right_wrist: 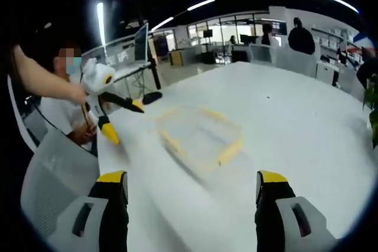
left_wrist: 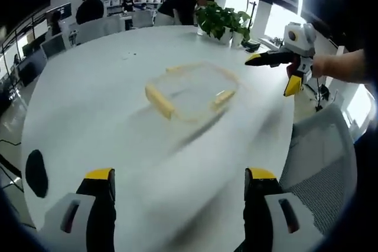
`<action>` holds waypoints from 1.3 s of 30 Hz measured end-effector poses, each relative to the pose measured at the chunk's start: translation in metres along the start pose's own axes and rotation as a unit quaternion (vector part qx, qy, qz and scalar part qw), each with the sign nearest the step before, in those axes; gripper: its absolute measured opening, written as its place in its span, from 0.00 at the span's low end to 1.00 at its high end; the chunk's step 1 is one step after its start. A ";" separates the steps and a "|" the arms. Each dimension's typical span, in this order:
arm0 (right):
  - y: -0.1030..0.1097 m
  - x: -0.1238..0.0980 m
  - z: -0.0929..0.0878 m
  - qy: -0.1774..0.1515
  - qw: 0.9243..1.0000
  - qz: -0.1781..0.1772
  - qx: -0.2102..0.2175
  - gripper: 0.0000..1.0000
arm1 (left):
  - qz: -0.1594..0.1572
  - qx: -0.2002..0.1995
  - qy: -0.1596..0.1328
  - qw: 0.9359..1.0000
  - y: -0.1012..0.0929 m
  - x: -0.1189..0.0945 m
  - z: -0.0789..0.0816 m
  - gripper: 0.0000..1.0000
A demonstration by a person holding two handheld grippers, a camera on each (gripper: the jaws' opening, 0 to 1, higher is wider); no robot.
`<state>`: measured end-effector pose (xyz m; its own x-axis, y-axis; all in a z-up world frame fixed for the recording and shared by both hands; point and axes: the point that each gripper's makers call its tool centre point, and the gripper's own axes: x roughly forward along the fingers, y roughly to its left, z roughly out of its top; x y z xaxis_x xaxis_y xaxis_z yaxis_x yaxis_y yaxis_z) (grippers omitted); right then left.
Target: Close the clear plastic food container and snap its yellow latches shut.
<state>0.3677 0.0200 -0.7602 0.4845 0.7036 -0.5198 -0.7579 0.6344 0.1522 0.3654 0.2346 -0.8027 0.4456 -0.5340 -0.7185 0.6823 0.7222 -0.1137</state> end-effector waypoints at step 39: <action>0.025 -0.020 0.003 -0.053 0.998 -0.019 0.030 0.90 | 0.010 -0.084 -0.080 0.993 -0.019 -0.023 -0.008 0.88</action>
<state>0.3397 0.0226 -0.7436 0.5582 0.7063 -0.4354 -0.7118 0.6773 0.1862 0.3374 0.2362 -0.7896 0.5537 -0.5715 -0.6056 0.5712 0.7899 -0.2232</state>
